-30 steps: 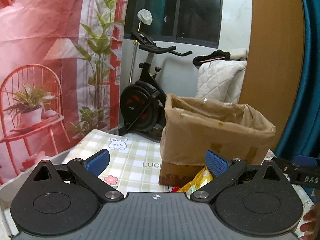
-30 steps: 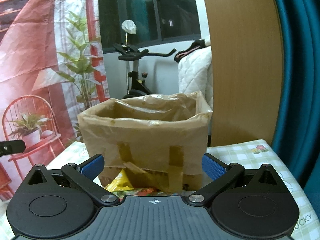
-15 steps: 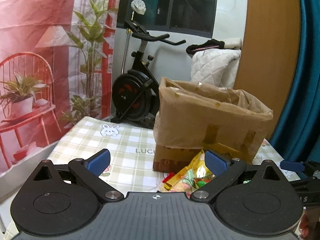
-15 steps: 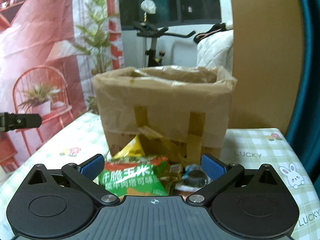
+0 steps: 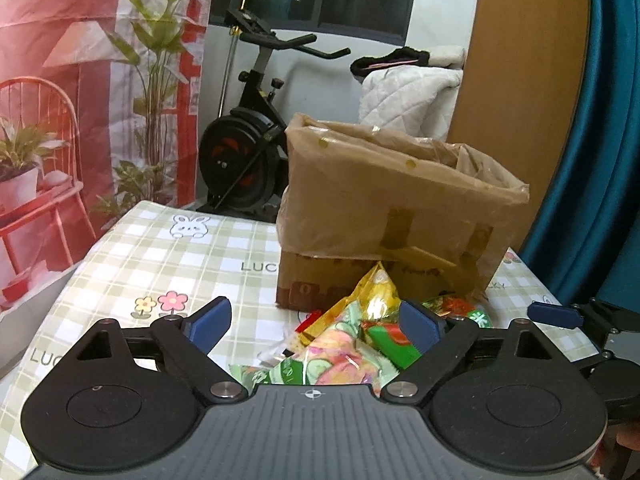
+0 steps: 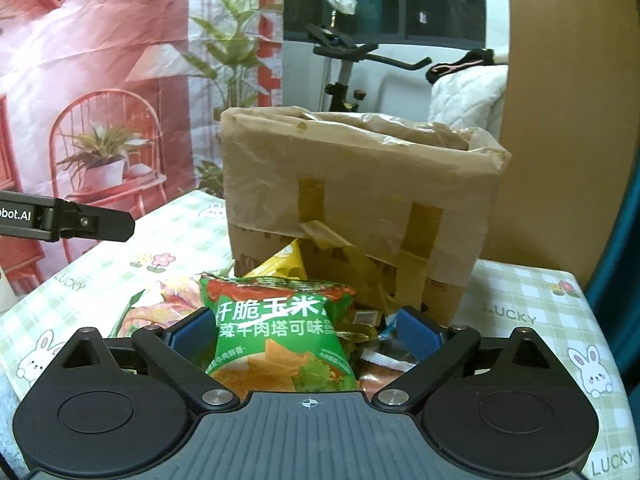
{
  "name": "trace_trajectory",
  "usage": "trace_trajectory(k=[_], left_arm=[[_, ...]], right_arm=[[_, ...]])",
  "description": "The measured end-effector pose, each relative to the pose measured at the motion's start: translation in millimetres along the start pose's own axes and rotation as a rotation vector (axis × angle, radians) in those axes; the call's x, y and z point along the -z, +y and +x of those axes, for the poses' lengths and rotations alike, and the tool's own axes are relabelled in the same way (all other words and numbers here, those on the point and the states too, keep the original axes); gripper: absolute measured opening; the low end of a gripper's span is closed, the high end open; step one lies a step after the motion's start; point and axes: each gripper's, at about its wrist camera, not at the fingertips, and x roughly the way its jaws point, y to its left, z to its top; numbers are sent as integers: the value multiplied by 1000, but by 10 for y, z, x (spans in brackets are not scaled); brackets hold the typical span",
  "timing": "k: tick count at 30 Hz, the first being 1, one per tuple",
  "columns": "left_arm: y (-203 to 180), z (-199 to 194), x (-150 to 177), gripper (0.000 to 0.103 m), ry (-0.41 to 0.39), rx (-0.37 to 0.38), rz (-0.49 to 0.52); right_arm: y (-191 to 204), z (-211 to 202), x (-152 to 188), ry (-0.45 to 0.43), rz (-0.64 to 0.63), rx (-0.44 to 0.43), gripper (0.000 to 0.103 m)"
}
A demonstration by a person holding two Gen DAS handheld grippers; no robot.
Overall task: Organize snacks
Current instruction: 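Lower the open left gripper onto the green vegetable-cracker bag in the pile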
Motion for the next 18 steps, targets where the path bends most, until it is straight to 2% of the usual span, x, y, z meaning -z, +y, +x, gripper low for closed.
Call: trace_trajectory(k=[4,7,11,18], left_arm=[[70,4,-15,90,6,-14,-9],[120,13,-7,89,8,-22,-18],[204,-25,37,87,15,6,-31],[384,-92,282,84,46,55,-45]], right_arm=[[50,129,-6,32,4,-18,88],[107,123,-24,17,2,-27,85],[194,56,-76,-1,-22,-48,75],[458,-54,-105,9,-74,-104,68]])
